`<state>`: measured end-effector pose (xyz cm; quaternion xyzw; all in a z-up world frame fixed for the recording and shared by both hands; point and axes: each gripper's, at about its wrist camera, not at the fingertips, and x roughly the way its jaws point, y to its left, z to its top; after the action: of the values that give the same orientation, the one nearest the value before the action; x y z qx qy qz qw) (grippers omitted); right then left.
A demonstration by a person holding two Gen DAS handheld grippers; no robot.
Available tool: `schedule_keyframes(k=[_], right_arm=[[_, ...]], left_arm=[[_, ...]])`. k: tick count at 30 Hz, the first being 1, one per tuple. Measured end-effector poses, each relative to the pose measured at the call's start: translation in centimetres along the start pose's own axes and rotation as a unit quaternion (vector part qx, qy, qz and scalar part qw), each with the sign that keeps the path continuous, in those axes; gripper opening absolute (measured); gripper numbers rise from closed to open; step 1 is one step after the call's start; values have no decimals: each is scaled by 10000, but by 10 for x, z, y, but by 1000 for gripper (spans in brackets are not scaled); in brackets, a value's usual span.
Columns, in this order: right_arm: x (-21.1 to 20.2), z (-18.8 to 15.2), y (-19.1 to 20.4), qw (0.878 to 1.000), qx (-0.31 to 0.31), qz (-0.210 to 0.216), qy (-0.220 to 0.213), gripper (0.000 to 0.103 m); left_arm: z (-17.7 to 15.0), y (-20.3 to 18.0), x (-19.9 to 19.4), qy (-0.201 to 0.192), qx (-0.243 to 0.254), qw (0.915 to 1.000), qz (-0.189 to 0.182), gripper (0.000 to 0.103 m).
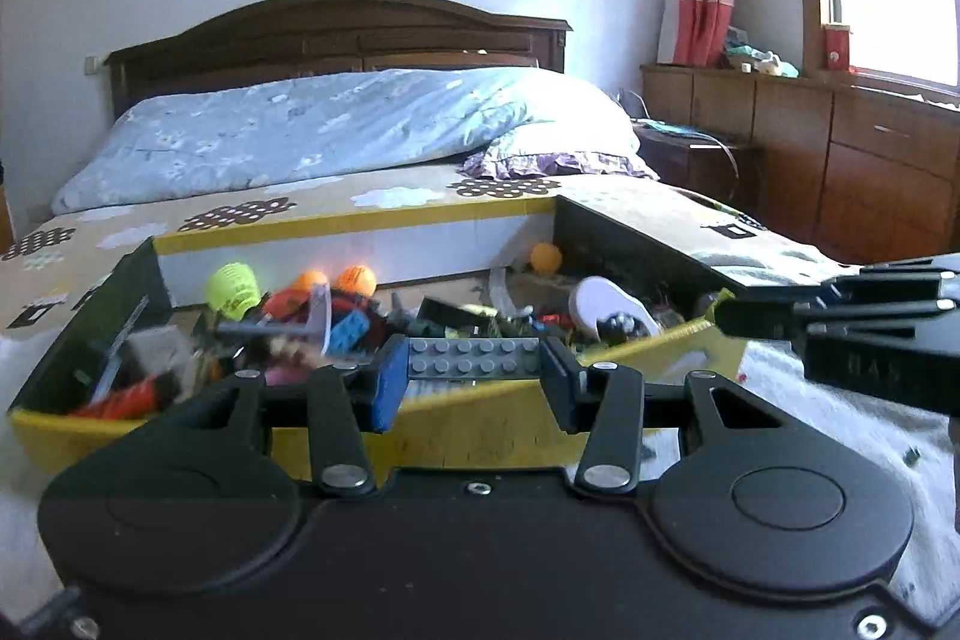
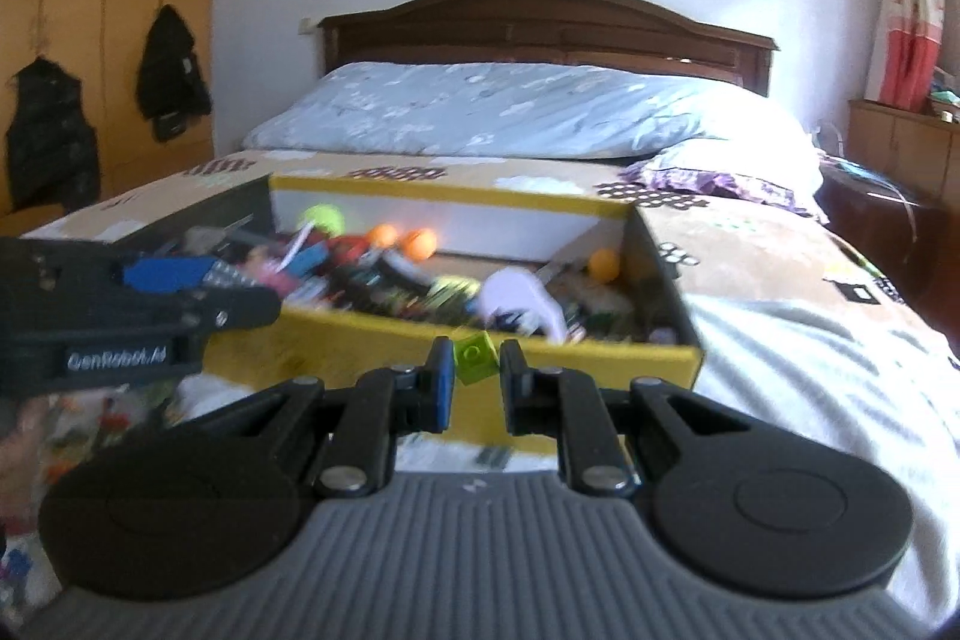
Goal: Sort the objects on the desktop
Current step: 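Carry both pieces over the yellow box and open both tools to drop them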
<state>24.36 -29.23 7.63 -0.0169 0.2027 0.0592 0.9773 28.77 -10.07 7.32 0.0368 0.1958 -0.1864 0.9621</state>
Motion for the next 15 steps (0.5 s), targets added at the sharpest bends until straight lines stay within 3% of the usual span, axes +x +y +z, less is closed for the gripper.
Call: schedule_keyframes(k=[7, 15], right_arm=[[53, 25, -35, 9988, 397, -257, 151, 19], [104, 27, -53, 9968, 419, -486, 486, 20]], left_arm=[[31, -2, 60, 273, -112, 9995, 105, 45], [46, -2, 112, 531, -95, 9980, 336, 49]])
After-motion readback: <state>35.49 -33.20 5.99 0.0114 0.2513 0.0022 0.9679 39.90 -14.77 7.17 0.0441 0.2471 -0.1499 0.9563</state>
